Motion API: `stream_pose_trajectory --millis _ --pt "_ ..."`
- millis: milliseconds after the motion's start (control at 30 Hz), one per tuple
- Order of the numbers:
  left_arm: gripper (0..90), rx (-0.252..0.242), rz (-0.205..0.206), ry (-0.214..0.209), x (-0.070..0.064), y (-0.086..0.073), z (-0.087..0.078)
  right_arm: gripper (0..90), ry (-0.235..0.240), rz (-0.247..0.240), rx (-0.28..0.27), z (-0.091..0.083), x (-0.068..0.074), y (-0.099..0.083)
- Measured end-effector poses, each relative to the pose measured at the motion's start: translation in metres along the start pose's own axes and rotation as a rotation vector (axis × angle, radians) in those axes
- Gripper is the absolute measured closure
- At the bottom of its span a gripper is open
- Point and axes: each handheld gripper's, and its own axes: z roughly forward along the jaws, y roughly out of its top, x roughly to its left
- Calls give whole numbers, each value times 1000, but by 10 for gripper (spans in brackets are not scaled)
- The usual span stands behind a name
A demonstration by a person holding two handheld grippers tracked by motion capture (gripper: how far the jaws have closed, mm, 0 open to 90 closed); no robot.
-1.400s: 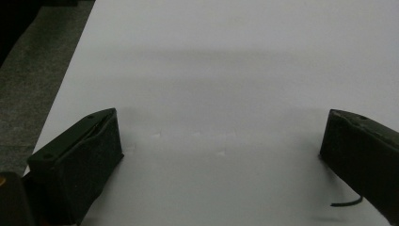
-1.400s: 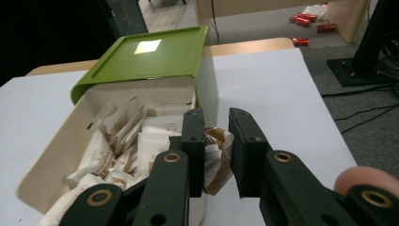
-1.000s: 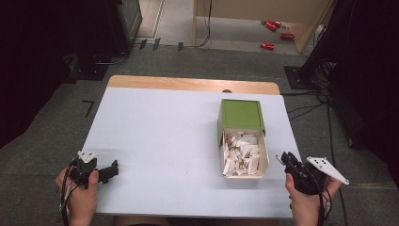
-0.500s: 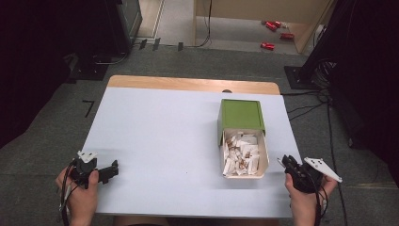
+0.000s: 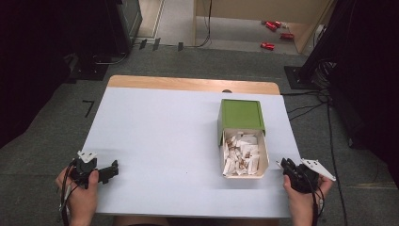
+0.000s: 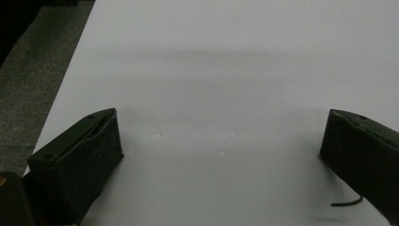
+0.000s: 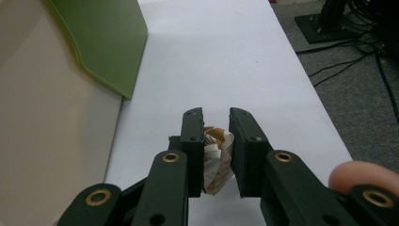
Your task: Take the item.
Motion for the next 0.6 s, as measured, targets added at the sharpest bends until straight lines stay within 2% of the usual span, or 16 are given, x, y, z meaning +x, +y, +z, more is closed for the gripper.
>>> stream_pose_trajectory --millis 333,533,567,600 --pt "0 0 0 0 0 0 0 774 -6 -26 39 10 1 -6" --pt "0 0 0 0 0 0 0 768 -1 -28 39 12 1 -7" --pt "0 0 0 0 0 0 0 763 1 -27 40 12 1 -7" --pt "0 0 0 0 0 0 0 721 7 -19 40 12 1 -7"
